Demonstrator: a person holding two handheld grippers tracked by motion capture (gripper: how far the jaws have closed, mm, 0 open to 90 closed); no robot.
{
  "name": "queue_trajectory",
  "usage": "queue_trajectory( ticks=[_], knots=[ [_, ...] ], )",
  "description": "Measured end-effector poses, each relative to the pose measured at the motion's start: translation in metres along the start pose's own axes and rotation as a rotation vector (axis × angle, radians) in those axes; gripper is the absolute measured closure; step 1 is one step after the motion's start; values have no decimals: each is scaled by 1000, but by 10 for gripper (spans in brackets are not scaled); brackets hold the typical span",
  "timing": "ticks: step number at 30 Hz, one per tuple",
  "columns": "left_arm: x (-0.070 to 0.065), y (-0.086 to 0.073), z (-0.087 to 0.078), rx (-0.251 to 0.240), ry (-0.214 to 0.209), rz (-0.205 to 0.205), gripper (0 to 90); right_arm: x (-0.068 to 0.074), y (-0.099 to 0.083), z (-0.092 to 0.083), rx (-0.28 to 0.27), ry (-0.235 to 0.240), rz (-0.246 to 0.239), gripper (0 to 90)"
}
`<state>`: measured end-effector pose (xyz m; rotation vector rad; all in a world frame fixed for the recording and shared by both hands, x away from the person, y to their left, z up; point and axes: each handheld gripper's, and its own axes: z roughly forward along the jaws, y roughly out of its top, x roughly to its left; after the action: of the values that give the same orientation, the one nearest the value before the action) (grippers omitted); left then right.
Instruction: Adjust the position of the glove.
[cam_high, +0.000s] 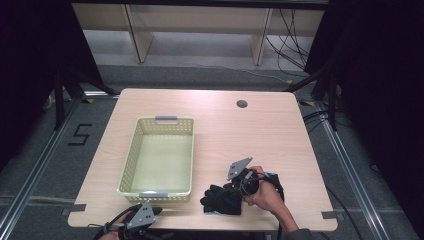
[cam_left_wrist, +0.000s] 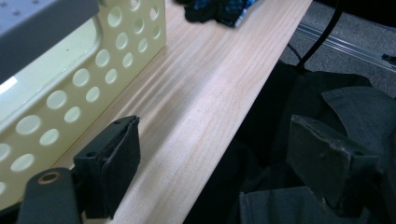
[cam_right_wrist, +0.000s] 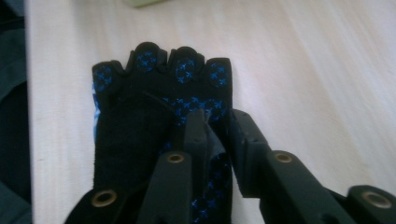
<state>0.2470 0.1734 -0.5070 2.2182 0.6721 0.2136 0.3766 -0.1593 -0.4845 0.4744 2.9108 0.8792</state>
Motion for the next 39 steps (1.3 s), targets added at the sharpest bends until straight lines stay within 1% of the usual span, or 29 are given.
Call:
queue_trajectory(
  ticks=[2, 3, 4, 5, 6, 8, 10, 11, 13, 14, 15, 17, 19, 21, 23, 24, 25, 27, 28, 29, 30, 32, 33, 34, 35, 36, 37, 38, 39],
  knots=[
    [0, 0, 0, -1, -11, -2, 172, -2, -1, -3, -15, -27, 32, 713],
    [-1, 0, 1, -7, 2, -4, 173, -2, -2, -4, -26, -31, 54, 673],
    [-1, 0, 0, -10, 0, -3, 173, -3, -3, -7, -56, -54, 62, 638],
    [-3, 0, 0, -24, -11, -20, 173, -2, -5, -11, -80, -92, 83, 619],
    [-3, 0, 0, -24, -11, -18, 173, 0, -5, -14, -97, -82, 119, 615],
    [-2, 0, 1, -21, -8, -10, 173, 2, -7, -22, -142, -81, 120, 587],
    [-3, 0, 1, -19, -9, -12, 172, 4, -9, -31, -156, -103, 150, 556],
    [-1, 1, 0, -19, -9, 2, 173, 4, -10, -34, -164, -107, 155, 551],
    [-2, 1, -1, -24, -2, -4, 173, 4, -12, -42, -197, -127, 176, 530],
    [1, 1, -2, -7, 3, 16, 173, 4, -14, -45, -213, -145, 208, 519],
    [-1, 1, -1, -20, -7, -9, 173, 5, -17, -48, -226, -156, 243, 515],
    [0, 1, -1, -22, -1, 5, 173, 6, -23, -52, -244, -163, 281, 502],
    [0, 1, -2, -20, -1, -5, 173, 7, -29, -55, -263, -192, 292, 492],
    [0, 1, -2, -13, -2, 7, 175, 9, -36, -59, -265, -230, 327, 491],
    [-2, 1, -2, -35, -6, -10, 176, 11, -41, -63, -275, -240, 339, 478],
    [-2, 1, -2, -35, -6, -11, 177, 12, -44, -66, -279, -264, 348, 475],
    [-1, 1, -2, -23, -3, 0, 177, 15, -46, -67, -288, -267, 378, 468],
    [0, 2, -3, -24, -1, 1, 177, 12, -52, -73, -303, -286, 361, 462],
    [0, 2, -3, -38, -2, 11, 177, 13, -54, -76, -303, -298, 389, 462],
    [0, 2, -3, -39, -7, -2, 177, 12, -58, -79, -313, -312, 396, 462],
    [1, 2, -3, -42, -3, 15, 178, 11, -63, -83, -316, -319, 419, 464],
    [-1, 2, -4, -45, -1, -10, 178, 11, -68, -86, -319, -332, 440, 468],
    [0, 2, -4, -42, 0, 2, 178, 10, -72, -89, -316, -347, 442, 468],
    [0, 2, -3, -33, 1, -2, 178, 11, -74, -90, -313, -350, 466, 471],
    [0, 2, -3, -34, -5, -5, 178, 8, -78, -92, -324, -368, 451, 475],
    [0, 3, -4, -48, -7, 1, 178, 8, -80, -94, -323, -368, 463, 475],
    [-1, 3, -4, -50, -5, -15, 178, 7, -82, -95, -322, -375, 455, 475],
    [0, 3, -4, -49, -3, -11, 178, 8, -84, -96, -314, -378, 478, 475],
    [-1, 3, -4, -50, -5, -19, 178, 6, -86, -97, -313, -376, 472, 478]
  ],
)
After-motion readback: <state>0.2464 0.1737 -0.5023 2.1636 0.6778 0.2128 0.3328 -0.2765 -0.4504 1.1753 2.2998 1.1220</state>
